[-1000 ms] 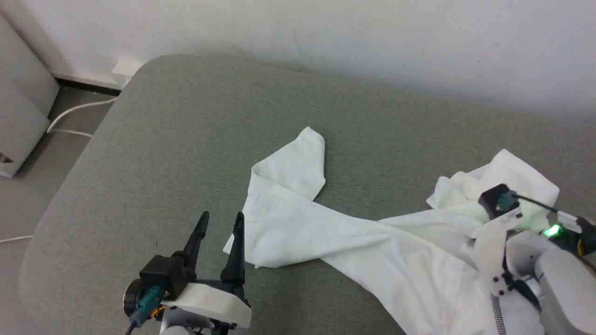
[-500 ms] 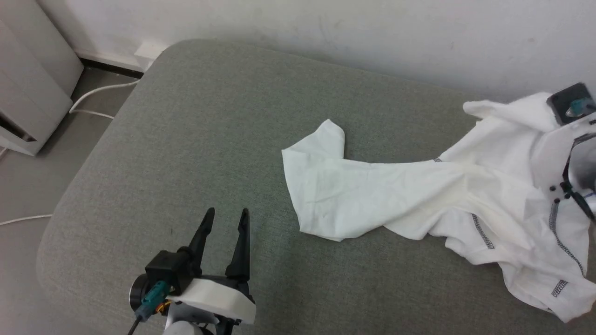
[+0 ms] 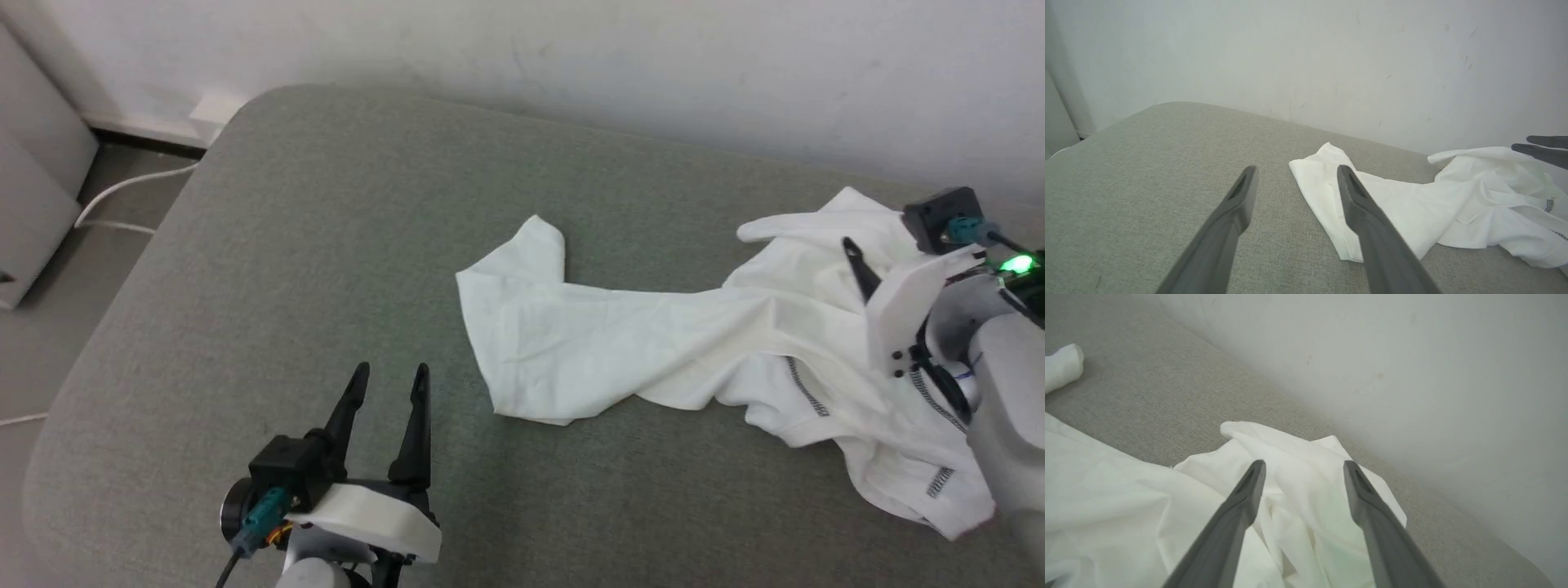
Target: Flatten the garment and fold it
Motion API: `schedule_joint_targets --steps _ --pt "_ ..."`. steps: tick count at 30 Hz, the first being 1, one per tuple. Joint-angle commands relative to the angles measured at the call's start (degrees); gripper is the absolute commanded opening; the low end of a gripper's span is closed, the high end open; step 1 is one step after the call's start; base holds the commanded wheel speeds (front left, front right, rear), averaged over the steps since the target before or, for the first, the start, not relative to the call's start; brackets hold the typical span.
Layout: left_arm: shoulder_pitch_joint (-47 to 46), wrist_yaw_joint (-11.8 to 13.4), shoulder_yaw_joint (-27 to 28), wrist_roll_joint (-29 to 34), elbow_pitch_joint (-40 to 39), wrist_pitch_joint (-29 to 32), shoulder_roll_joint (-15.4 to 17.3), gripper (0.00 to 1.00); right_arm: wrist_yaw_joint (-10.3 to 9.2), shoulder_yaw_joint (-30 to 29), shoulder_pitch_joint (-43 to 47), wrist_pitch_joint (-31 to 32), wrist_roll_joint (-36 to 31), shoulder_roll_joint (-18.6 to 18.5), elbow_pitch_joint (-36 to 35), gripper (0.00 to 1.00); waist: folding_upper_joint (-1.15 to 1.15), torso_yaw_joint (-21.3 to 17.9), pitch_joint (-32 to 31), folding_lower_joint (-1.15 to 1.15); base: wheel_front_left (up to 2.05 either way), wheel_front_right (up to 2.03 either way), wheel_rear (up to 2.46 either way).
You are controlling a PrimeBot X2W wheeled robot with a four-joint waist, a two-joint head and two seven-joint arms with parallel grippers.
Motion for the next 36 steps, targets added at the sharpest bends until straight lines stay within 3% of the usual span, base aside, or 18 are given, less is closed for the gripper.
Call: schedule_joint_targets --steps 1,5,12,20,27,28,30,36 --pt "0.31 -0.56 0.57 0.69 0.06 -0.27 -0.24 1.00 -0.12 1.28 1.05 -1.12 2.01 0.54 -2.38 1.00 0.00 -2.80 -2.16 0.00 0.00 0.00 0.00" --pt "0.87 -0.88 0.98 1.09 0.15 -0.27 -0.33 1.00 -0.12 5.62 5.64 0.82 7.23 0.68 -9.55 1.00 0.00 -5.13 -3.26 0.00 0.00 0.00 0.00" --pt "1.00 -1.41 0.82 1.40 0.85 -0.27 -0.44 1.00 -0.12 13.29 13.69 12.95 14.22 -3.17 -23.19 1.00 0.00 -7.07 -2.90 0.00 0.00 0.00 0.00" --pt "0.33 -1.58 0.43 1.37 1.25 -0.27 -0.53 1.00 -0.12 11.98 16.03 18.35 13.17 -4.23 -28.50 1.00 0.00 -6.70 -1.24 0.00 0.00 0.00 0.00" --pt "-0.66 -1.67 0.20 1.40 1.52 -0.27 -0.56 1.00 -0.12 9.84 16.61 20.55 11.81 -4.12 -28.84 1.00 0.00 -5.35 0.22 0.00 0.00 0.00 0.00" --pt "-0.69 -1.62 0.17 1.31 1.52 -0.27 -0.57 1.00 -0.12 9.73 16.60 20.75 11.69 -4.05 -28.64 0.97 0.00 -5.24 0.42 0.00 0.00 0.00 0.00" --pt "-0.78 -1.52 -0.06 1.05 1.46 -0.27 -0.57 1.00 -0.12 9.89 16.51 21.19 11.31 -4.12 -28.11 0.03 0.00 -5.06 0.87 0.00 0.00 0.00 0.00" --pt "-0.82 -0.90 -0.38 0.64 1.54 -0.27 -0.58 1.00 -0.12 8.51 15.73 18.47 9.38 -3.85 -27.58 0.00 0.00 -5.62 0.82 0.00 0.00 0.00 0.00"
